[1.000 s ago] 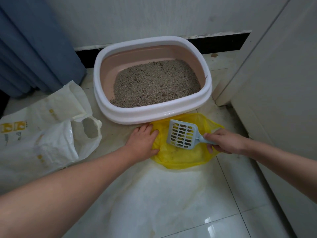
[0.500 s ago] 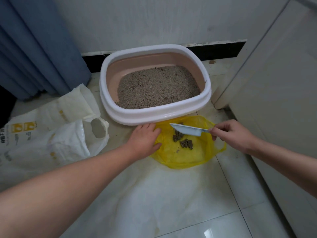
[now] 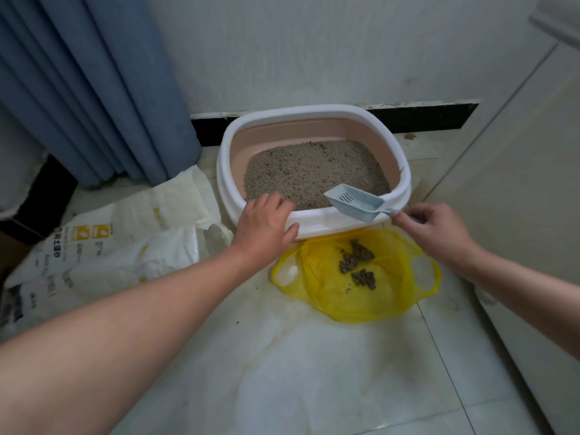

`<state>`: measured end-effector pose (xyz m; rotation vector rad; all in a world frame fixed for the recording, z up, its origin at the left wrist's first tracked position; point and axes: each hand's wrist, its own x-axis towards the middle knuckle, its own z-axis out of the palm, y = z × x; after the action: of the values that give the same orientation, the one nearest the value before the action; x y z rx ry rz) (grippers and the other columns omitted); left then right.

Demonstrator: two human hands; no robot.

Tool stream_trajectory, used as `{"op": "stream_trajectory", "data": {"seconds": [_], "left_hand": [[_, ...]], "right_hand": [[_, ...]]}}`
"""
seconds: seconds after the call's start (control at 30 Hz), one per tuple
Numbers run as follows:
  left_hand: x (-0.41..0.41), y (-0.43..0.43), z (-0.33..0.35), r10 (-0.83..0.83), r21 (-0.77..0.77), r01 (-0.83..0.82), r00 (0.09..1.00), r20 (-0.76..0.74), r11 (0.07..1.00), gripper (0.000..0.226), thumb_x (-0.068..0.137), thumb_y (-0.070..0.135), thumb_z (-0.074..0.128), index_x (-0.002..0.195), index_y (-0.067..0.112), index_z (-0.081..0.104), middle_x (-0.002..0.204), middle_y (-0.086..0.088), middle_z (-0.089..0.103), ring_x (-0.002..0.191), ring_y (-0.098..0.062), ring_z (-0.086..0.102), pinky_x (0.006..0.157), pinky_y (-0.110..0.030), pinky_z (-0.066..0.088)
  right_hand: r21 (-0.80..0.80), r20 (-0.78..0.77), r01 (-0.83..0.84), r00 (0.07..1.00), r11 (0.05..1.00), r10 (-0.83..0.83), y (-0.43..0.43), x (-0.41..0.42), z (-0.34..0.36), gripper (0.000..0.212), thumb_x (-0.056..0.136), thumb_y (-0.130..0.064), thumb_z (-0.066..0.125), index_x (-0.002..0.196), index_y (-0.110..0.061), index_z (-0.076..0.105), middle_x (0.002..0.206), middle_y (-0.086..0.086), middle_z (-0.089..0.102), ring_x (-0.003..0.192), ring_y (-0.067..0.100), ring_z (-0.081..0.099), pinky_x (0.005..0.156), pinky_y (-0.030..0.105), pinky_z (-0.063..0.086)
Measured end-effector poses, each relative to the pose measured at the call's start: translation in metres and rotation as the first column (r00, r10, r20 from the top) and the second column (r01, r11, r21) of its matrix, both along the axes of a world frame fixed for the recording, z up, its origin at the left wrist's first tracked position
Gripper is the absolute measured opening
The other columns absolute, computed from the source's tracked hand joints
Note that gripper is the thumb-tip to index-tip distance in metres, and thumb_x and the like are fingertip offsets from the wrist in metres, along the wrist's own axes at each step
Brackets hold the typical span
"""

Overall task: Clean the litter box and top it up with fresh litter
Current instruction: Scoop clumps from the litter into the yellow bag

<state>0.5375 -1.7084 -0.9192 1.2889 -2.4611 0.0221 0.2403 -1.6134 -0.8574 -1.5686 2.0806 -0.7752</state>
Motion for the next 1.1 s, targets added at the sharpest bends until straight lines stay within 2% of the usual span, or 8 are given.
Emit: {"op": "stream_trajectory", "data": {"seconds": [0.13, 0.27, 0.4, 0.5, 0.63, 0.77, 0.93, 1.1], "left_hand": [[0.002, -0.010, -0.007, 0.050, 0.057, -0.044, 0.994, -0.095, 0.997, 0.023, 0.088, 0.036, 0.068, 0.098, 0.015, 0.069, 0.093, -0.005, 0.063, 0.089, -0.030, 0.058, 0.075, -0.040, 0.046], [-0.004, -0.020, -0.013, 0.080, 0.115, -0.059, 0.980, -0.184, 0.992, 0.025, 0.084, 0.039, 0.074, 0.080, 0.017, 0.063, 0.082, 0.000, 0.059, 0.083, -0.025, 0.053, 0.072, -0.035, 0.039], [-0.006, -0.029, -0.021, 0.076, 0.204, -0.013, 0.950, -0.303, 0.979, 0.034, 0.082, 0.045, 0.075, 0.074, 0.019, 0.055, 0.078, 0.005, 0.052, 0.080, -0.018, 0.047, 0.068, -0.031, 0.034], [-0.008, -0.040, -0.020, 0.035, 0.197, 0.018, 0.964, -0.263, 0.980, 0.042, 0.080, 0.055, 0.073, 0.070, 0.019, 0.053, 0.074, 0.006, 0.050, 0.076, -0.016, 0.046, 0.063, -0.032, 0.036], [-0.012, -0.052, -0.021, -0.035, 0.154, 0.077, 0.966, -0.256, 0.985, 0.052, 0.080, 0.061, 0.070, 0.065, 0.017, 0.047, 0.066, 0.006, 0.047, 0.065, -0.015, 0.042, 0.058, -0.031, 0.026], [-0.011, -0.053, -0.031, -0.122, -0.001, 0.126, 0.959, -0.256, 0.992, 0.052, 0.087, 0.061, 0.062, 0.068, 0.019, 0.039, 0.069, 0.006, 0.041, 0.066, -0.013, 0.035, 0.059, -0.026, 0.022], [-0.015, -0.053, -0.043, -0.181, -0.188, 0.150, 0.970, -0.163, 0.971, 0.044, 0.094, 0.054, 0.061, 0.071, 0.017, 0.051, 0.070, -0.001, 0.050, 0.065, -0.020, 0.046, 0.058, -0.032, 0.036], [-0.014, -0.054, -0.047, -0.187, -0.266, 0.156, 0.978, -0.094, 0.951, 0.044, 0.097, 0.052, 0.056, 0.070, 0.018, 0.058, 0.068, -0.001, 0.053, 0.063, -0.020, 0.051, 0.058, -0.031, 0.031]], "right_hand": [[-0.003, -0.057, 0.031, 0.998, 1.000, -0.031, -0.027, 0.003, -0.011, 0.033, 0.089, -0.053, 0.063, 0.076, -0.024, 0.072, 0.049, -0.013, 0.054, 0.043, 0.004, 0.044, 0.049, 0.026, 0.036], [0.051, -0.236, 0.036, 0.971, 0.998, -0.023, -0.060, -0.001, -0.012, 0.032, 0.087, -0.056, 0.060, 0.084, -0.029, 0.076, 0.059, -0.011, 0.065, 0.057, 0.009, 0.059, 0.054, 0.034, 0.050], [0.265, -0.460, 0.061, 0.885, 0.962, 0.070, -0.101, 0.007, -0.002, 0.034, 0.087, -0.054, 0.063, 0.079, -0.023, 0.075, 0.061, -0.003, 0.063, 0.055, 0.016, 0.058, 0.048, 0.026, 0.042], [0.389, -0.567, 0.125, 0.813, 0.913, 0.131, -0.127, 0.019, -0.008, 0.042, 0.084, -0.056, 0.066, 0.075, -0.015, 0.066, 0.065, 0.002, 0.061, 0.058, 0.019, 0.058, 0.051, 0.025, 0.041], [0.388, -0.576, 0.116, 0.805, 0.914, 0.142, -0.151, 0.022, -0.024, 0.036, 0.086, -0.046, 0.065, 0.072, -0.012, 0.064, 0.065, 0.004, 0.062, 0.060, 0.022, 0.060, 0.051, 0.025, 0.042], [0.372, -0.570, 0.093, 0.808, 0.924, 0.148, -0.167, 0.024, -0.039, 0.031, 0.087, -0.042, 0.062, 0.076, -0.013, 0.066, 0.065, 0.004, 0.064, 0.059, 0.022, 0.062, 0.050, 0.026, 0.046], [0.382, -0.517, 0.048, 0.839, 0.923, 0.170, -0.185, 0.021, -0.051, 0.031, 0.090, -0.044, 0.059, 0.083, -0.017, 0.072, 0.067, 0.003, 0.065, 0.059, 0.021, 0.063, 0.048, 0.025, 0.041], [0.440, -0.481, -0.169, 0.785, 0.882, 0.390, -0.209, 0.014, -0.051, 0.027, 0.096, -0.042, 0.057, 0.102, -0.023, 0.074, 0.073, -0.001, 0.065, 0.065, 0.016, 0.060, 0.053, 0.027, 0.042]]}}
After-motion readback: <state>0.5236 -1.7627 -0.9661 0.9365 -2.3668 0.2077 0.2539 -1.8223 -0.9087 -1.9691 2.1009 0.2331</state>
